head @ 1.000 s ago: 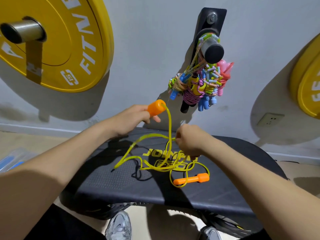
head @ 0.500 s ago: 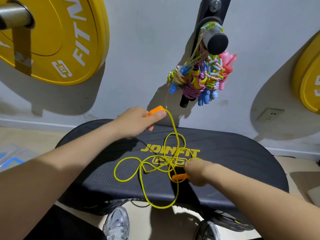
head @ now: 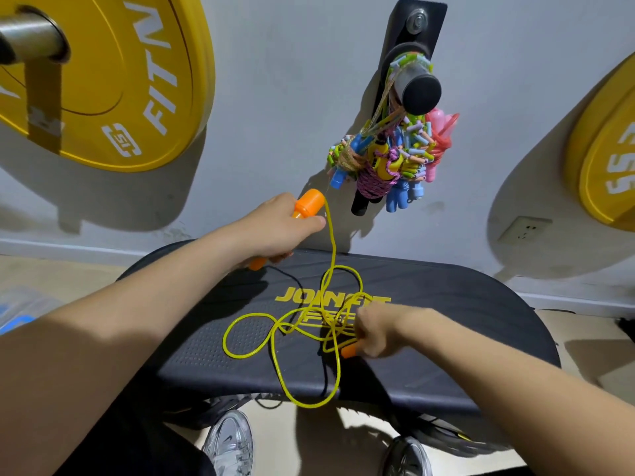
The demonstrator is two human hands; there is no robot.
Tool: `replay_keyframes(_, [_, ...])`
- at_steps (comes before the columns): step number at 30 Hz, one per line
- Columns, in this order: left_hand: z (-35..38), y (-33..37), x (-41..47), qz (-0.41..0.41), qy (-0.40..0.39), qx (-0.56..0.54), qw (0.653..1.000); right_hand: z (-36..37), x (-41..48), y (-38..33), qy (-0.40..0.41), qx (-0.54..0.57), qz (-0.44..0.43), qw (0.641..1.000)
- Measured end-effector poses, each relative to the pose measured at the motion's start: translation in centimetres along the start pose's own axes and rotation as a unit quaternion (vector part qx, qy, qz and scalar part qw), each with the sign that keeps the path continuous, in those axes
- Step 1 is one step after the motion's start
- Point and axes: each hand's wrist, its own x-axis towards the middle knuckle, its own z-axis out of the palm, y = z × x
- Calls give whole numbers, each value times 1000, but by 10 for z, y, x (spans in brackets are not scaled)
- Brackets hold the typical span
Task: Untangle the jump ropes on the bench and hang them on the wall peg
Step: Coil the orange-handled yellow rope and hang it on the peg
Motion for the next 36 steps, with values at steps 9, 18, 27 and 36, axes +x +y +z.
replay_keyframes(9, [-24,45,-27,125,-22,-58,990,-91,-108,1,175,221,-149,948])
replay_keyframes(18, [-28,75,-52,125,-193,-93,969,-97,-133,17,439,445,-247,740])
replay_keyframes(27, [-46,79,-54,168,-241,-84,952,-97,-132,21,350,493,-267,751])
replay_keyframes(36, [-37,66,-15,40,182,-406,895,-89,-110,59,264,468,-87,839])
